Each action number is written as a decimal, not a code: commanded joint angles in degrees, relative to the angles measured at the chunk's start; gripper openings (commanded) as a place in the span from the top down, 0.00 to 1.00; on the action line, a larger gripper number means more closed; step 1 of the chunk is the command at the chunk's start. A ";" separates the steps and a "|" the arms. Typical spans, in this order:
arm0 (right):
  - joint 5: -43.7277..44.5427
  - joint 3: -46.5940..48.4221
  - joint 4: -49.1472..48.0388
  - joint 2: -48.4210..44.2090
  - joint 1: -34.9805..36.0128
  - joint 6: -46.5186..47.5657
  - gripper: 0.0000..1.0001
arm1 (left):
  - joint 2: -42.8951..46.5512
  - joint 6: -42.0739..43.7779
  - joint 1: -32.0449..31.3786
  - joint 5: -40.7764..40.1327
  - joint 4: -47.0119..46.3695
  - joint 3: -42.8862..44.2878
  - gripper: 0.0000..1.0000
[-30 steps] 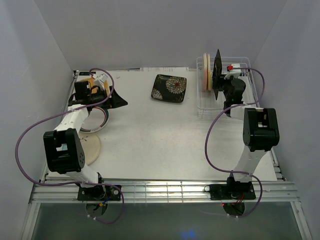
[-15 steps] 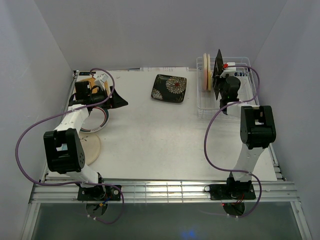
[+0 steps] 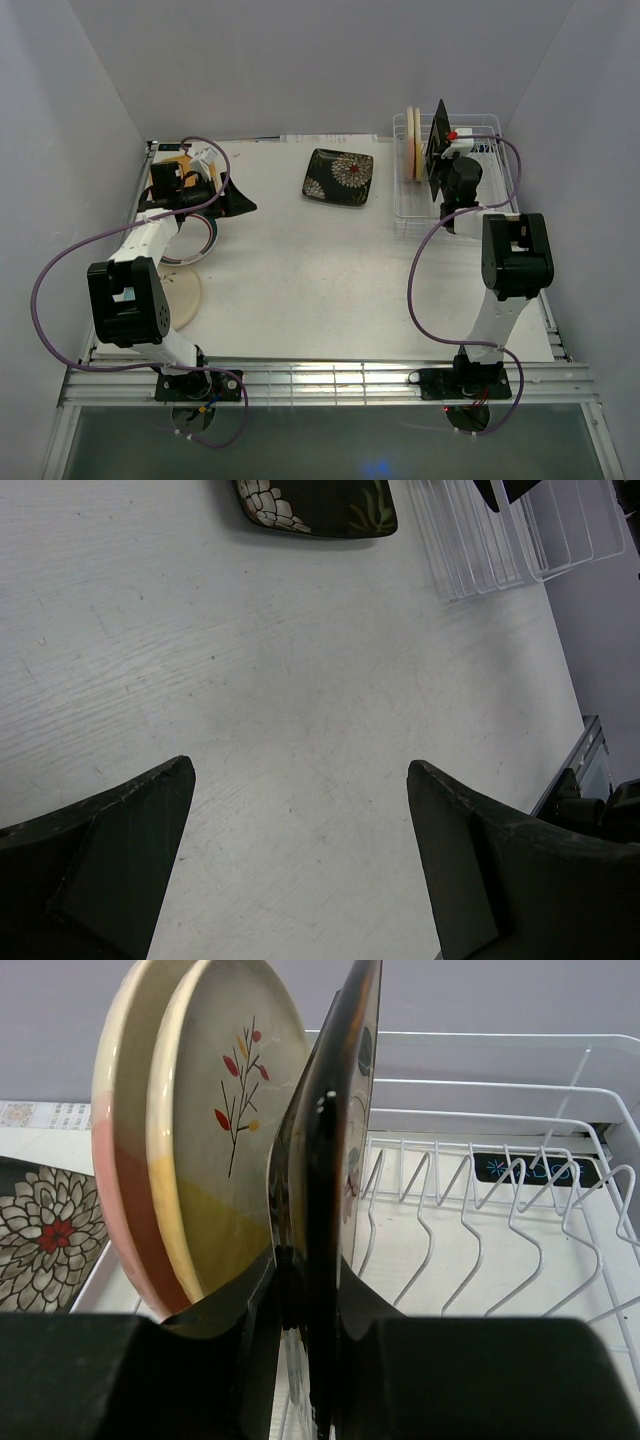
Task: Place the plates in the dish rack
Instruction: Insert the plate into the dish rack.
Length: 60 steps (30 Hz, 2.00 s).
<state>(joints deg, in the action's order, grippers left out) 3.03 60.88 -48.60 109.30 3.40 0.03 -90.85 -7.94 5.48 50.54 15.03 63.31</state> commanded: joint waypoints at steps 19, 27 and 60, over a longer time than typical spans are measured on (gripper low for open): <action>-1.27 -2.61 -13.18 -7.08 0.12 2.95 0.92 | 3.05 1.00 -0.64 0.34 0.44 -0.20 0.02; -0.03 -2.17 -16.79 -6.29 0.12 1.64 0.92 | 2.96 1.09 -0.82 0.17 0.44 -0.29 0.02; -2.41 7.32 -18.64 -4.27 -1.90 -4.60 0.92 | 2.78 1.18 -1.43 -0.71 0.62 -0.20 0.02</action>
<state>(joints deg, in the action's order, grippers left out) 1.06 61.89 -52.42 107.11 1.83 -4.34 -90.85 -7.70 4.38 49.89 15.44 63.24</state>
